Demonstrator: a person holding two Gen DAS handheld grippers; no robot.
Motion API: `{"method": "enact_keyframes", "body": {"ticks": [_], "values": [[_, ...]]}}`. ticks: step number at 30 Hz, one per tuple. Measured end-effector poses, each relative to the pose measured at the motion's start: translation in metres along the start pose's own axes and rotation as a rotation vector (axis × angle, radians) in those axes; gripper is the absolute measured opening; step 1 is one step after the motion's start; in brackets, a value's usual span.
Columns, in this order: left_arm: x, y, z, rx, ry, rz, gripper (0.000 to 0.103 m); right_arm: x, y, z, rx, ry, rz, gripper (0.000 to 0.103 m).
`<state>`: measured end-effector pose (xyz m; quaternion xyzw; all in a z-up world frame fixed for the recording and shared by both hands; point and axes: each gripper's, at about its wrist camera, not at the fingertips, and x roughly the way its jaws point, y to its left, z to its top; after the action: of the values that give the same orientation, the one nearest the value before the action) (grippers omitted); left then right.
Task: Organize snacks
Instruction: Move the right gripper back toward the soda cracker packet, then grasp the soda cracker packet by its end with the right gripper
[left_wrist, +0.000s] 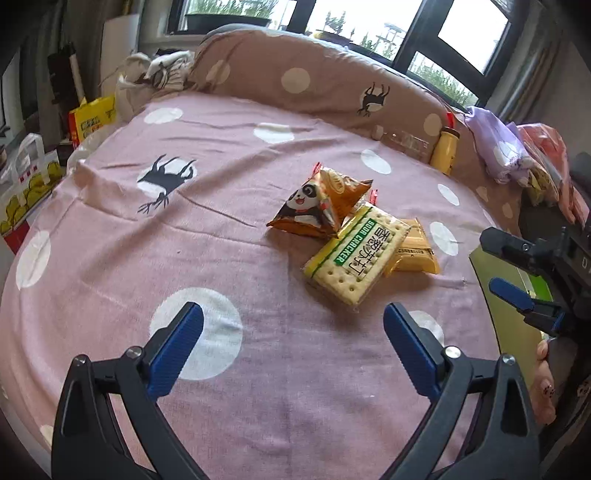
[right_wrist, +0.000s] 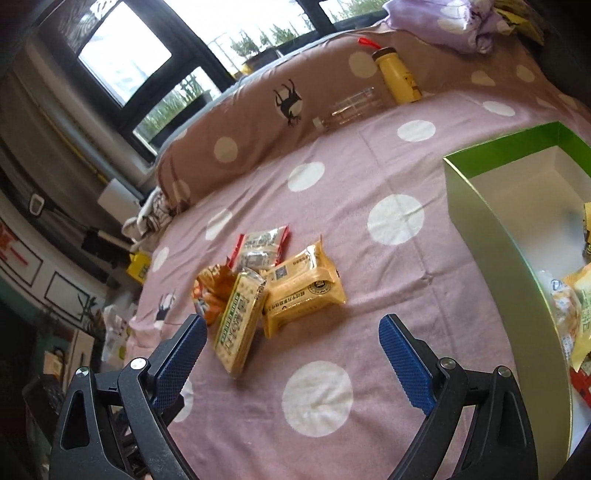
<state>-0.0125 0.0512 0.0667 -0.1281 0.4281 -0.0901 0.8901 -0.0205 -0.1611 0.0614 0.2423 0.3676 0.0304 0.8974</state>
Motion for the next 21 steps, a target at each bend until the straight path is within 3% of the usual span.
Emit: {"method": "enact_keyframes", "body": {"ticks": [3,5,7,11,14,16,21], "values": [[0.002,0.013,0.002,-0.075,0.017,-0.018,0.098,0.019,0.018,0.006,-0.022,0.065,0.034,0.094],[-0.001,0.020,0.004,-0.112,0.016,-0.016,0.098,0.034,0.025,0.004,0.028,0.117,0.097,0.093],[-0.004,0.027,0.007,-0.152,0.006,0.000,0.098,0.050,0.033,-0.002,0.051,0.170,0.151,0.082],[-0.013,0.040,0.011,-0.190,-0.027,0.025,0.098,0.086,0.038,-0.018,0.063,0.206,0.101,0.073],[-0.021,0.045,0.013,-0.203,-0.050,-0.006,0.098,0.106,0.036,-0.029,0.077,0.232,0.142,0.069],[-0.022,0.046,0.015,-0.201,-0.057,-0.011,0.098,0.105,0.038,-0.029,0.060,0.182,0.139,0.061],[-0.019,0.047,0.016,-0.202,-0.039,-0.005,0.098,0.108,0.035,-0.031,0.071,0.221,0.186,0.032]]}}
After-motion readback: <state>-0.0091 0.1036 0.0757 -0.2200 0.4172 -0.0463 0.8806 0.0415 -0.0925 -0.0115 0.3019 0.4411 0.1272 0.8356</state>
